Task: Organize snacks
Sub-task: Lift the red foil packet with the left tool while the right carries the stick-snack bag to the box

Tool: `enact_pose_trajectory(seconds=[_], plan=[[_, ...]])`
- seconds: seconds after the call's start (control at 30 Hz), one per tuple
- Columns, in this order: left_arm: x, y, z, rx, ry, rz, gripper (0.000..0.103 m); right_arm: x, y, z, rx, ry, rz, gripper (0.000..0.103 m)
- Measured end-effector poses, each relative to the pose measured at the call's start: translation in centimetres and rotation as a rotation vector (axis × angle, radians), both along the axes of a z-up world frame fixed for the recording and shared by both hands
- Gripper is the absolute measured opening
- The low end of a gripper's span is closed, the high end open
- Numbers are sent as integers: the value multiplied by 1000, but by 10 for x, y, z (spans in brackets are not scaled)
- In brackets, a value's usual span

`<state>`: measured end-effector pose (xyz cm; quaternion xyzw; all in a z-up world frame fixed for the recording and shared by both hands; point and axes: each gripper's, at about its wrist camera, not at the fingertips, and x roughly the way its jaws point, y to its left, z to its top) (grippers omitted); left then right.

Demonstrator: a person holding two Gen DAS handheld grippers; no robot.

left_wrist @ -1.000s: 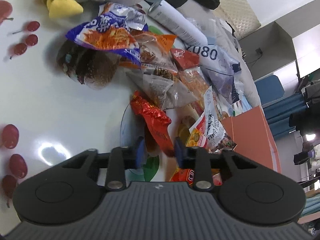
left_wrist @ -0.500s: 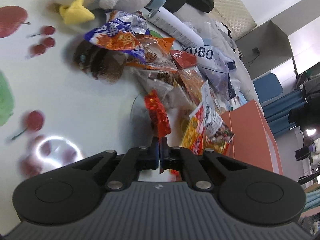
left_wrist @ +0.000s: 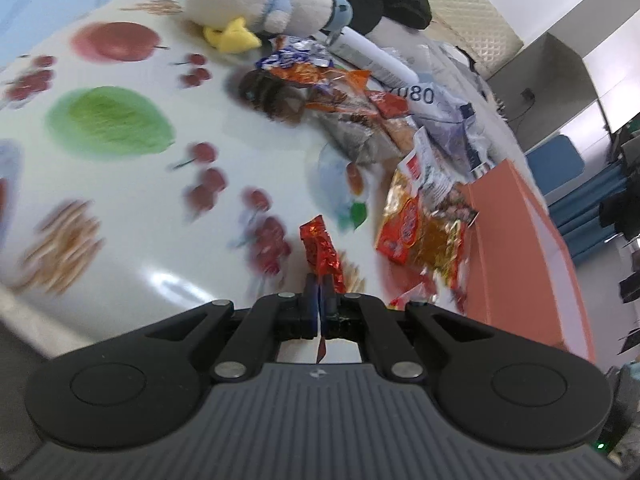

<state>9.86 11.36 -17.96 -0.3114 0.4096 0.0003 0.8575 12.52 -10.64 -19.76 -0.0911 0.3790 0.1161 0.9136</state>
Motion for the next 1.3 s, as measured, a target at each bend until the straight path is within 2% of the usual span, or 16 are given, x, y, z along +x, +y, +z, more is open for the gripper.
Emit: enact_pose_trajectory(seconds=[0.13,0.2,0.23,0.27,0.3,0.33,0.37,0.5,0.7,0.9,1.1,1.2,1.3], plan=[[-14,1,-7,26,42,10,2,-21,-1,0,-10,-36,64,54],[-16,3,-9,71,61,18,10,-25,-4,-1,-2,-64,79,55],[-17,3,-9,110,73,21,28,-25,-6,-1,4,-73,81,56],[-17,3,-9,145,83,24,54,-26,-10,0,25,-79,84,61],[-18,4,-8,156,81,26,65,-26,-14,1,52,-83,88,65],[-21,4,-6,160,62,23,72,-26,-18,2,81,-88,91,74],[-22,4,-5,166,46,17,72,-27,-22,4,100,-94,86,79],[-22,-4,4,255,5,1,73,-31,-31,10,127,-129,74,82],[-16,-32,18,396,-82,-141,73,-32,-50,10,179,-102,42,83],[-1,-55,7,517,-75,-256,73,-30,-46,4,209,-53,108,83],[11,-58,-10,553,-51,-280,73,-30,-32,-9,115,-24,168,82],[14,-62,-15,589,-56,-293,73,-30,-33,-14,123,-12,183,84],[20,-60,-23,565,-25,-276,71,-30,-30,-16,112,-16,194,84]])
